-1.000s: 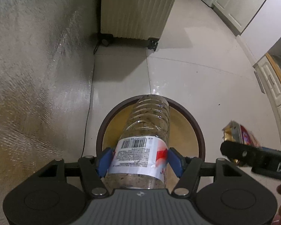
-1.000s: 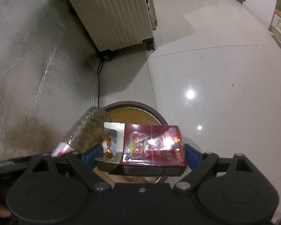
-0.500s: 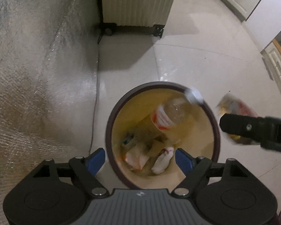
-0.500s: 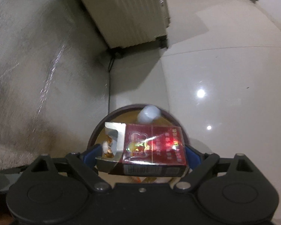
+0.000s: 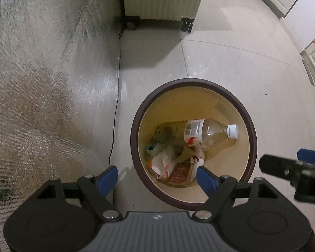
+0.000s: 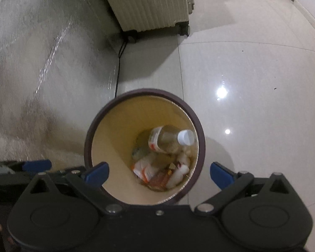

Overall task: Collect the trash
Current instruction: 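Move both open tools up from the bin back toward the table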

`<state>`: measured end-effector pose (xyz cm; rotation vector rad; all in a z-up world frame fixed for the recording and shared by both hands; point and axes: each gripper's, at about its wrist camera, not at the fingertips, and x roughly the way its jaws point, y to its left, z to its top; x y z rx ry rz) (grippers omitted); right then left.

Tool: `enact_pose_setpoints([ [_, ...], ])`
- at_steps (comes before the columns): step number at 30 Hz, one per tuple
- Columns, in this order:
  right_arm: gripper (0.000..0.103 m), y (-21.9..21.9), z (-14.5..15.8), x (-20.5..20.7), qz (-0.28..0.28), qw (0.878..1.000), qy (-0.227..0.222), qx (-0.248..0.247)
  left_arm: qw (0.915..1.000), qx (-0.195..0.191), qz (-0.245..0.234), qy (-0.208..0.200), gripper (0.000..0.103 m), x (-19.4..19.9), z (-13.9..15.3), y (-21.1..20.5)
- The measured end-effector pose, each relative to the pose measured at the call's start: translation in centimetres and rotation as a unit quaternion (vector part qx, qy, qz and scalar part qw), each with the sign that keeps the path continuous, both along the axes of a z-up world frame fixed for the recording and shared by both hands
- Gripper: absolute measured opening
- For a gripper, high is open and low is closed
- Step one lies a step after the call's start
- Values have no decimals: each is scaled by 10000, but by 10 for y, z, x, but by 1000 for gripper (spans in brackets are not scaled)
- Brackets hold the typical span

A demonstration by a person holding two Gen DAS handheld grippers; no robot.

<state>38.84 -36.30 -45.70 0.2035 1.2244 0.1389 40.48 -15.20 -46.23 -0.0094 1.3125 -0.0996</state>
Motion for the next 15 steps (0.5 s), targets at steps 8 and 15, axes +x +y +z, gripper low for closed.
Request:
enact_pose_setpoints([
  [8, 103, -2, 3, -11, 6, 10000, 18, -62, 10000, 10, 34, 2, 85, -5, 10, 4],
  [15, 103, -7, 11, -18, -97, 9998, -30, -154, 10000, 46, -2, -78, 90, -11, 23, 4],
])
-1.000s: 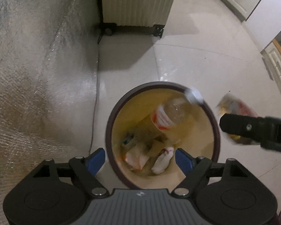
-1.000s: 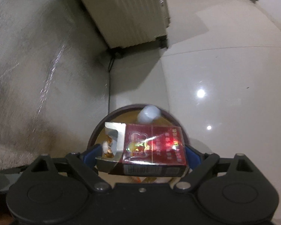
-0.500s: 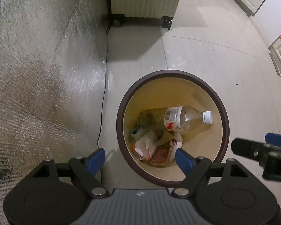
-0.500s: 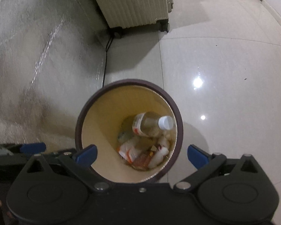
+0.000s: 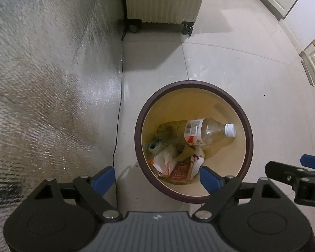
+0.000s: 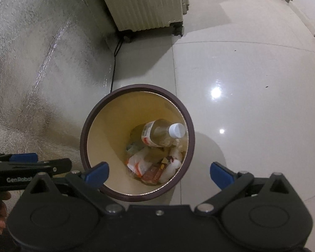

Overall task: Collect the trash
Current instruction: 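Move both open tools up from the bin back toward the table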

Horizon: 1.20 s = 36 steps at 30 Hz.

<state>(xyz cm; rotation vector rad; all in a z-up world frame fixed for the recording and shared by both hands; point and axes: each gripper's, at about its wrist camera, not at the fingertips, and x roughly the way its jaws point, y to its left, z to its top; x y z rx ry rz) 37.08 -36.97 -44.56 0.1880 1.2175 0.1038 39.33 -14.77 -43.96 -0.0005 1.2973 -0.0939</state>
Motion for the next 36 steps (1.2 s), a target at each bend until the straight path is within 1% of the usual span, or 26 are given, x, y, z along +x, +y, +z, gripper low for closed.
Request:
enact_pose_setpoints([
  [3, 103, -3, 5, -5, -24, 10000, -61, -70, 10000, 55, -22, -53, 94, -6, 6, 1],
  [10, 103, -8, 22, -18, -118, 9995, -238, -149, 9997, 118, -59, -187, 97, -19, 23, 4],
  [14, 103, -8, 30, -28, -150, 9992, -291, -218, 9992, 163, -142, -345, 97, -28, 36, 3],
  [23, 103, -12, 53, -59, -288, 9980, -478, -298, 9980, 108, -181, -597, 97, -53, 66, 6],
  [31, 103, -23, 90, -89, -439, 9946, -844, -402, 9950, 67, -322, -943, 97, -76, 99, 1],
  [36, 103, -30, 121, -108, -557, 9909, -1111, -515, 9920, 15, -392, -1199, 97, -93, 128, -3],
])
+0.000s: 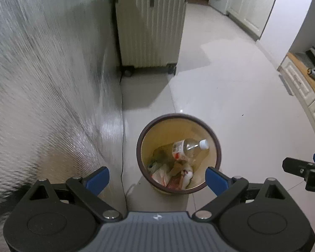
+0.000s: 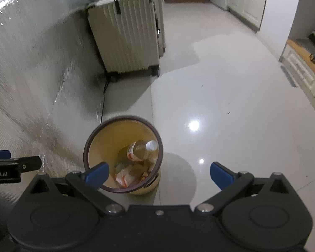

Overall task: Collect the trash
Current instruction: 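Move both open tools up from the bin back toward the table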

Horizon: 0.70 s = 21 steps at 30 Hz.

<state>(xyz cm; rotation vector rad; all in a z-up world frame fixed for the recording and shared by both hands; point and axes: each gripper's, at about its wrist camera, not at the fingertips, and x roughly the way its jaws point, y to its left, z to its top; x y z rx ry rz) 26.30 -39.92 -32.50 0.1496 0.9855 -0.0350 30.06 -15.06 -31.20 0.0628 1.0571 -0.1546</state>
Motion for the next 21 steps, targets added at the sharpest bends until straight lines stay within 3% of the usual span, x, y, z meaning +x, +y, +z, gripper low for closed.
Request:
enact_pose_setpoints([
  [11, 103, -15, 89, -43, -153, 9957, -884, -225, 9965, -201, -255, -775, 97, -38, 78, -12],
  [21, 103, -12, 173, -83, -134, 9825, -1810, -408, 9855, -296, -285, -1647, 99, -76, 159, -17],
])
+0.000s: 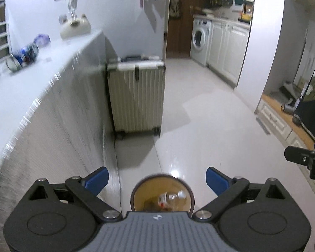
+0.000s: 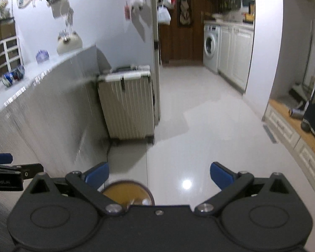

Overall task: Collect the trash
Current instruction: 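Move both open tools up from the bin back toward the table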

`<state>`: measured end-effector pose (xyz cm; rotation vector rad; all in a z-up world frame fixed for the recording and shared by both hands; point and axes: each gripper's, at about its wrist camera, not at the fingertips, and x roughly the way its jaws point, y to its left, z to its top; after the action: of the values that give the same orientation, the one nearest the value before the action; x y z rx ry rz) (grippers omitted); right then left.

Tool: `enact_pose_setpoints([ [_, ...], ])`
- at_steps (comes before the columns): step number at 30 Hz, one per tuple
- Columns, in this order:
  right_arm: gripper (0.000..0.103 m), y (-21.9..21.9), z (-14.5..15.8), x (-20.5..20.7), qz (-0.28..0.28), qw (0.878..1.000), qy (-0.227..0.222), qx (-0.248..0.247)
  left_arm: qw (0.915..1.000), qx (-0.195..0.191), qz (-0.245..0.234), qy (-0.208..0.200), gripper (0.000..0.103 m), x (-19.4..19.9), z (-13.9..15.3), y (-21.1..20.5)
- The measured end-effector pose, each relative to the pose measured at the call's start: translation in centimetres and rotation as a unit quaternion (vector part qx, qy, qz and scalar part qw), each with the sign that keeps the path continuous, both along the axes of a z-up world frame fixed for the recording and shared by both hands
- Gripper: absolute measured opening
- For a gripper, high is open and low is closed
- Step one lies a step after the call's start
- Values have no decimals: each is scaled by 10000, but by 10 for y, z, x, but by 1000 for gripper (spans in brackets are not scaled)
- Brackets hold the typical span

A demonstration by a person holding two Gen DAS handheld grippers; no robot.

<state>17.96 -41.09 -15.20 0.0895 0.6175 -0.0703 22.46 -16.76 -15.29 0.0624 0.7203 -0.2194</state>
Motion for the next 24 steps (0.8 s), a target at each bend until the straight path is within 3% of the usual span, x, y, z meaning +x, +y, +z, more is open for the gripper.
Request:
enact_pose_setpoints([
  [12, 103, 16, 72, -30, 159, 9964, -834, -39, 9941, -82, 154, -1069, 103, -48, 85, 25],
  [24, 103, 71, 121, -33, 531, 9883, -1424, -92, 9825, -6, 709, -1725, 103, -81, 141, 87],
])
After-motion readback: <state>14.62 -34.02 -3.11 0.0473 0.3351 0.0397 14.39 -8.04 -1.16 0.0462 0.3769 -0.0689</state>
